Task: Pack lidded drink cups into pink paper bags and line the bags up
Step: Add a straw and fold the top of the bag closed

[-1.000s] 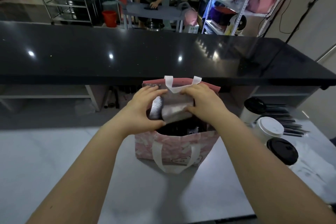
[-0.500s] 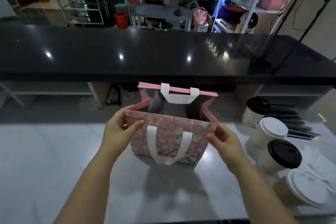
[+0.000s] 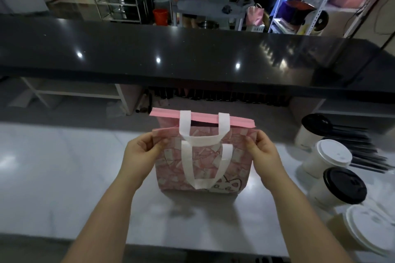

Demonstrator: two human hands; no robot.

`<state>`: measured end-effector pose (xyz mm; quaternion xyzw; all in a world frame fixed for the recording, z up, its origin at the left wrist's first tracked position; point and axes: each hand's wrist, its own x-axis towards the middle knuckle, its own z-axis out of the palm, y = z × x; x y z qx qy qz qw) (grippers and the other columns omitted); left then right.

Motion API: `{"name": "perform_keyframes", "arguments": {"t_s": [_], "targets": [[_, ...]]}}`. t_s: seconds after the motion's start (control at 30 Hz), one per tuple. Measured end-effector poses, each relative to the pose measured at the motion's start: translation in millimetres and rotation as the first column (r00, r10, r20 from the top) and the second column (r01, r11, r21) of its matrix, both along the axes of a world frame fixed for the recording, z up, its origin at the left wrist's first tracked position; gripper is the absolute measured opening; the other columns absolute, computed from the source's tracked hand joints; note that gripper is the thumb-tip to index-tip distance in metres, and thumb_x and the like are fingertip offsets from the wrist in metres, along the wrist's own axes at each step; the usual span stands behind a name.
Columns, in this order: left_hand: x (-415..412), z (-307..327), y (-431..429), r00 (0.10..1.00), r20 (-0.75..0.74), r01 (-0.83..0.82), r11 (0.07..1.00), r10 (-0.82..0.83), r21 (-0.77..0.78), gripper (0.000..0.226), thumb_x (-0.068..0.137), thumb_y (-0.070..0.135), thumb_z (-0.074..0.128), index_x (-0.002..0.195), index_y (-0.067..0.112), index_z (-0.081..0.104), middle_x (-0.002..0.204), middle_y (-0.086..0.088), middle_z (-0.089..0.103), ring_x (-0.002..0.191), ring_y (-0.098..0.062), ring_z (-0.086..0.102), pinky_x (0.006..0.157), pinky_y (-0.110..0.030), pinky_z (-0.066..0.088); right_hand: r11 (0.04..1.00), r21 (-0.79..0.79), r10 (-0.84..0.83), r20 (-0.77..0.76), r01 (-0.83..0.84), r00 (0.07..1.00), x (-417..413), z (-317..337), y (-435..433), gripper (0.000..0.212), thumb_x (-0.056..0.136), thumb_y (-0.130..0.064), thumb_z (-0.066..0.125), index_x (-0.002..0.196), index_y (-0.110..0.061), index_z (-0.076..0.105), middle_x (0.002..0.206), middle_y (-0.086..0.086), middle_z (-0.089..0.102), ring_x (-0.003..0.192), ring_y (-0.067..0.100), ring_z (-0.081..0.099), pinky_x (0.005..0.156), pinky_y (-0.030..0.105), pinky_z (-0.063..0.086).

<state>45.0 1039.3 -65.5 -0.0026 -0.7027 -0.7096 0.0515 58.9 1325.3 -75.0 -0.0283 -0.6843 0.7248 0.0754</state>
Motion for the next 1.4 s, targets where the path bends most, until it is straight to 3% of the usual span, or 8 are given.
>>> {"name": "perform_keyframes", "arguments": {"t_s": [0.17, 0.3, 0.4, 0.63, 0.77, 1.0, 1.23, 1.4], "targets": [[13, -1, 3, 0.991, -0.075, -0.104, 0.993, 0.109, 0.064, 0.008, 0.078, 0.029, 0.071, 0.085, 0.032, 0.075, 0.094, 0.006, 0.075, 0.088, -0.009, 0.07, 0.067, -0.014, 0.053, 0.995, 0.08, -0.051, -0.09, 0.059, 0.995, -4, -1, 7, 0.016, 0.089, -0.013, 0.064, 0.079, -0.003, 0.058, 0.114, -0.009, 0.066, 0.098, 0.009, 0.064, 0.077, 0.027, 0.055], [3, -2, -3, 0.986, -0.157, -0.066, 0.993, 0.05, -0.095, 0.008, 0.076, 0.032, 0.075, 0.082, 0.028, 0.076, 0.14, 0.028, 0.048, 0.123, 0.005, 0.05, 0.083, -0.019, 0.053, 1.0, 0.027, 0.012, -0.088, -0.009, 0.996, -22, 0, 18, 0.018, 0.087, -0.006, 0.066, 0.07, -0.01, 0.061, 0.141, -0.022, 0.048, 0.122, 0.009, 0.055, 0.087, 0.029, 0.054], [-19, 10, -9, 0.996, -0.05, 0.064, 0.983, -0.073, -0.172, 0.003, 0.077, 0.028, 0.079, 0.077, 0.026, 0.076, 0.142, 0.038, 0.039, 0.137, -0.01, 0.041, 0.104, -0.044, 0.044, 0.988, -0.114, 0.106, 0.028, -0.102, 0.994, -44, 4, 28, 0.02, 0.085, -0.002, 0.063, 0.103, 0.006, 0.063, 0.148, 0.004, 0.046, 0.128, 0.03, 0.051, 0.094, 0.045, 0.051], [-23, 16, 8, 0.984, -0.098, -0.155, 0.987, 0.15, -0.04, 0.039, 0.078, 0.008, 0.078, 0.079, 0.047, 0.076, 0.097, 0.029, 0.07, 0.111, -0.013, 0.064, 0.092, -0.036, 0.055, 0.995, -0.044, -0.084, 0.035, 0.086, 0.996, -52, 7, 2, 0.014, 0.092, -0.014, 0.063, 0.099, -0.021, 0.073, 0.101, 0.003, 0.074, 0.099, 0.028, 0.068, 0.074, 0.036, 0.058], [-10, 4, 13, 0.934, -0.081, -0.344, 0.937, 0.348, 0.061, 0.022, 0.081, 0.01, 0.076, 0.081, 0.033, 0.075, 0.086, 0.013, 0.074, 0.084, -0.007, 0.07, 0.066, -0.02, 0.058, 0.978, 0.021, -0.209, -0.002, 0.209, 0.978, -47, 2, -16, 0.007, 0.088, -0.024, 0.072, 0.081, -0.023, 0.074, 0.085, 0.005, 0.074, 0.083, 0.026, 0.07, 0.073, 0.04, 0.06], [-7, 3, 0, 0.934, -0.056, -0.339, 0.927, 0.352, 0.16, 0.046, 0.081, -0.011, 0.067, 0.092, 0.031, 0.056, 0.076, 0.009, 0.069, 0.077, -0.007, 0.069, 0.062, -0.015, 0.053, 0.989, -0.008, -0.149, -0.12, 0.149, 0.982, -41, 4, -18, 0.042, 0.083, 0.003, 0.071, 0.084, -0.036, 0.057, 0.078, -0.013, 0.065, 0.074, 0.008, 0.062, 0.064, 0.025, 0.056], [7, 7, -12, 0.92, -0.345, -0.296, 0.906, 0.186, -0.302, 0.042, 0.082, -0.004, 0.069, 0.08, 0.038, 0.073, 0.09, 0.023, 0.07, 0.093, 0.002, 0.063, 0.076, -0.006, 0.049, 0.949, 0.308, 0.017, -0.253, 0.064, 0.967, -31, 3, -15, 0.051, 0.081, 0.016, 0.057, 0.08, -0.035, 0.057, 0.092, -0.013, 0.063, 0.09, 0.007, 0.06, 0.075, 0.019, 0.052], [18, 11, -17, 0.859, -0.51, -0.367, 0.754, 0.05, -0.545, 0.013, 0.081, 0.026, 0.076, 0.092, 0.029, 0.071, 0.096, 0.025, 0.063, 0.096, 0.007, 0.058, 0.082, -0.001, 0.042, 0.907, 0.421, 0.118, -0.247, -0.003, 0.962, -21, 8, 0, 0.027, 0.075, -0.013, 0.079, 0.087, -0.034, 0.066, 0.105, -0.018, 0.065, 0.105, 0.003, 0.059, 0.083, 0.015, 0.05]]}}
